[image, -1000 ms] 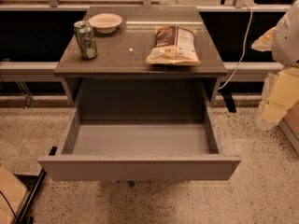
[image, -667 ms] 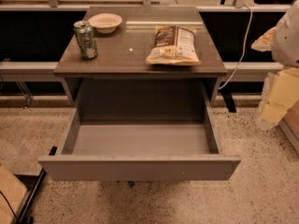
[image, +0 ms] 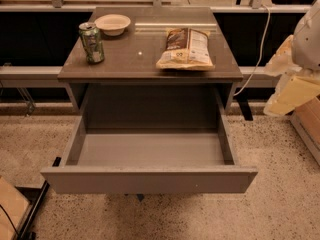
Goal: Close top drawer
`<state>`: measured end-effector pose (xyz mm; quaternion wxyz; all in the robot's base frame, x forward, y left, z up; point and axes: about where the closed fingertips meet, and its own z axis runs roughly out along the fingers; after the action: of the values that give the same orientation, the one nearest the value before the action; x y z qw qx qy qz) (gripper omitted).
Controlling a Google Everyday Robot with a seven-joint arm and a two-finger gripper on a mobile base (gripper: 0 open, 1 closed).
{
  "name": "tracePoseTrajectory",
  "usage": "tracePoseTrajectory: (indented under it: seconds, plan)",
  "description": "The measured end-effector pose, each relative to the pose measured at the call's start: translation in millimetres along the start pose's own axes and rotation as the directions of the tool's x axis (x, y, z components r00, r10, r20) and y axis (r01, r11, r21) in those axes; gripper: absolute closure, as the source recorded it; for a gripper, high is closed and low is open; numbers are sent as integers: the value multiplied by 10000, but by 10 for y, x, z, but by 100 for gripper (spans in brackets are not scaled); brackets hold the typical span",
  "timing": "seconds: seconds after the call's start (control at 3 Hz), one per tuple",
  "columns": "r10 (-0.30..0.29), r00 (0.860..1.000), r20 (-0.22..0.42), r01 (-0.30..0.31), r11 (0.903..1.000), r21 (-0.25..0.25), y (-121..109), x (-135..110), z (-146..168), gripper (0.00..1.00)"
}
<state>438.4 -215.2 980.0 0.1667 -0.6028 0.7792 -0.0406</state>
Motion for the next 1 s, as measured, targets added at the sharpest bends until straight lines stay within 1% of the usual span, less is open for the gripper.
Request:
tracePoseTrajectory:
  seconds: [0.33,0.67,1.0]
  plan:
    - [-88,9999,-149,86,9998,-184,33,-3,83,66]
    - [-34,10000,-50,31,9978,-656,193,-3,395,88]
    - [-37,9991,-415,-4,9951,-992,475,159,930,100]
